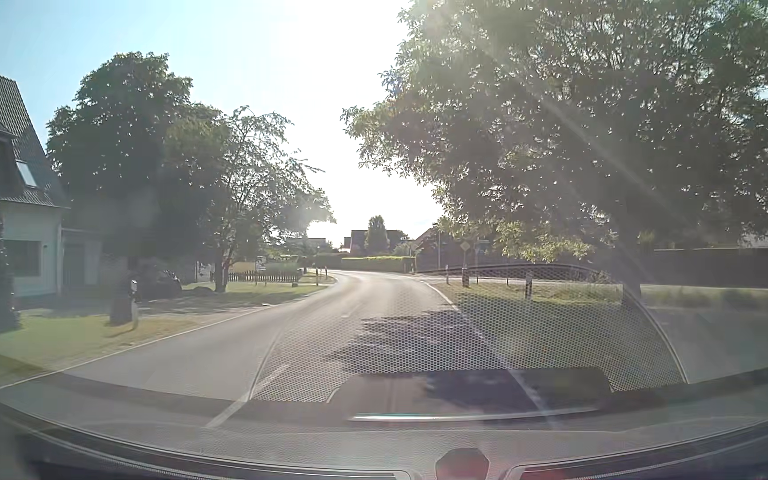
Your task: Follow the waypoints while adhering to traffic rules and regulations
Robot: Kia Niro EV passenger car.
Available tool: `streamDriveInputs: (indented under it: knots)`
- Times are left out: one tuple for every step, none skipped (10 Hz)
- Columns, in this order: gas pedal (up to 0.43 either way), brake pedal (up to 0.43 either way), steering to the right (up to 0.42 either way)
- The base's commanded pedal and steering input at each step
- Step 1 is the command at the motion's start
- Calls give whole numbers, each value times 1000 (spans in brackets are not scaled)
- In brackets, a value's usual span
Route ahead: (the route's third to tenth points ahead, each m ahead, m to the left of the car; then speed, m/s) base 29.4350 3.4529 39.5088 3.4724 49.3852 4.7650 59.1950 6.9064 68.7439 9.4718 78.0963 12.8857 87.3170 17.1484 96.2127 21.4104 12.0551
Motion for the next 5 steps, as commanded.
streamDriveInputs:
  knots:
    - [150,6,-6]
    - [150,6,-6]
    - [157,6,-8]
    - [189,6,-8]
    - [189,6,-9]
